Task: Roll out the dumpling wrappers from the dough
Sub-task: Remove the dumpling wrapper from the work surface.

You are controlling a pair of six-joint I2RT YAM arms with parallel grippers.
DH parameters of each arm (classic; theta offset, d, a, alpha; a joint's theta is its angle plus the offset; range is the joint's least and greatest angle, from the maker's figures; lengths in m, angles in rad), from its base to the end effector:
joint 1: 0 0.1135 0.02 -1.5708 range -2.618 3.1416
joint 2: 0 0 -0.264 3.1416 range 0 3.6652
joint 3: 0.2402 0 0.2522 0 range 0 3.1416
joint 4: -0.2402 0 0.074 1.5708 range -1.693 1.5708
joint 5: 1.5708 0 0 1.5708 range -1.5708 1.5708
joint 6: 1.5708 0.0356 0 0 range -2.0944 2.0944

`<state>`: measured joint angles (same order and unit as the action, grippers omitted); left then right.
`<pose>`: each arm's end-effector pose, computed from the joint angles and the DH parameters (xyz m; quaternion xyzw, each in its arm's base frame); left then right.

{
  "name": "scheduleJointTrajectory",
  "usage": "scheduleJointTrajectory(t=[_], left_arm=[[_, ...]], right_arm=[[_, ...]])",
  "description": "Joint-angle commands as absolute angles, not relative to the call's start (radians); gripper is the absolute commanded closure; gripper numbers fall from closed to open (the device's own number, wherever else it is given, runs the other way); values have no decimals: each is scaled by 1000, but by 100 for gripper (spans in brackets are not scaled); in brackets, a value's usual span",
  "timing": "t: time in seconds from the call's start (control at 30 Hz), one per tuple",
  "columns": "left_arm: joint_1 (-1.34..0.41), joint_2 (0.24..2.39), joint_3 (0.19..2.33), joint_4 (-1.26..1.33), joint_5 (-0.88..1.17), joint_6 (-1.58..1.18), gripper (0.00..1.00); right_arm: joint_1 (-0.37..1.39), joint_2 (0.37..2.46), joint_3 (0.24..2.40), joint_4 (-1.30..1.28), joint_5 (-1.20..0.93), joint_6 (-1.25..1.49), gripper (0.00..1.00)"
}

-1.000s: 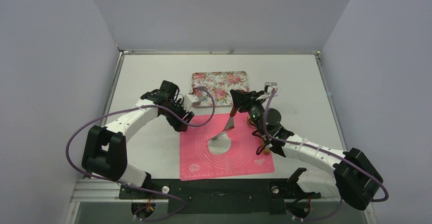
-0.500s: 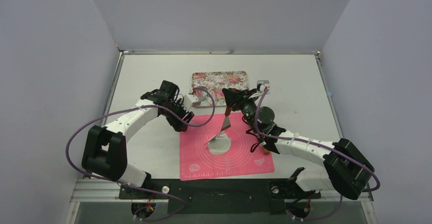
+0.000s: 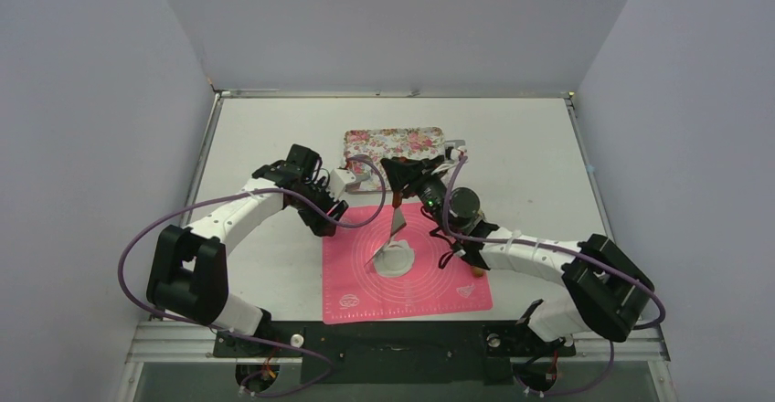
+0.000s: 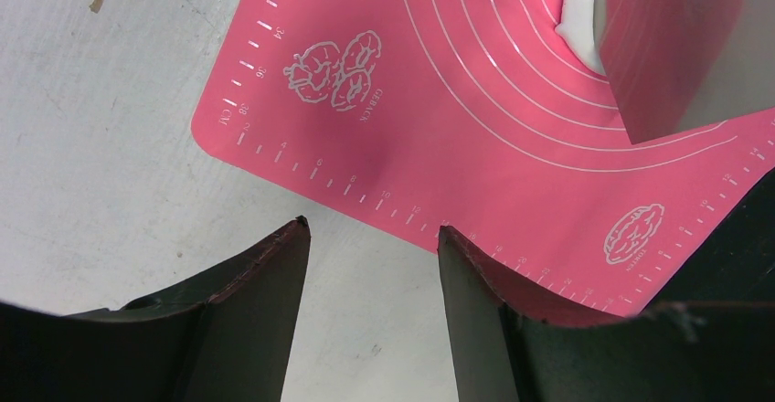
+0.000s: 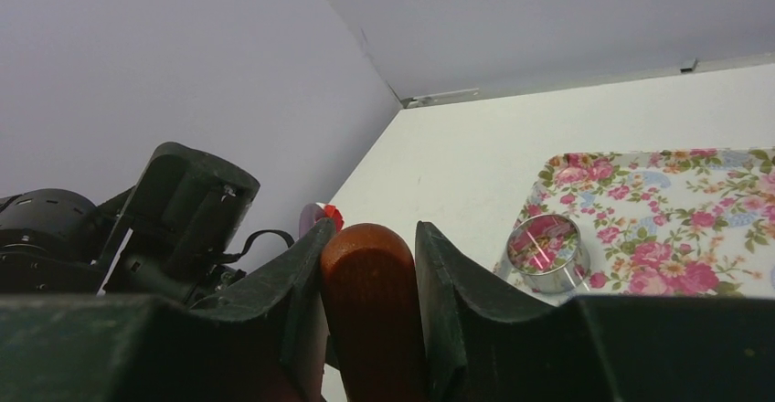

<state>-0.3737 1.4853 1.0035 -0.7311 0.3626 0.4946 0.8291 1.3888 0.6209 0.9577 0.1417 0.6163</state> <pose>0.2560 -0.1139 0.2157 0.4363 0.8646 -0.1665 0.1855 0.2046 0.2159 0.2668 -0.0132 0.6375 0.4748 0.6066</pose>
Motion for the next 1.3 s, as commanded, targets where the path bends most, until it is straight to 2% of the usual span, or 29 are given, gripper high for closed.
scheduleJointTrajectory(t=[0.0,0.3,0.67,1.27], left_arm=[[-379,1464,1002,-729,370,509,48],[-379,1464,1000,-728,369,509,48],[-379,1459,1001,-728,364,511,48],[-379,1461,1000,-726,365,509,48]], right_arm=[[902,1465,602,811,10,787,100],[896,1417,617,712,34,738,100],[764,1260,581,502,59,660,100],[696,1185,598,424,75,590,100]])
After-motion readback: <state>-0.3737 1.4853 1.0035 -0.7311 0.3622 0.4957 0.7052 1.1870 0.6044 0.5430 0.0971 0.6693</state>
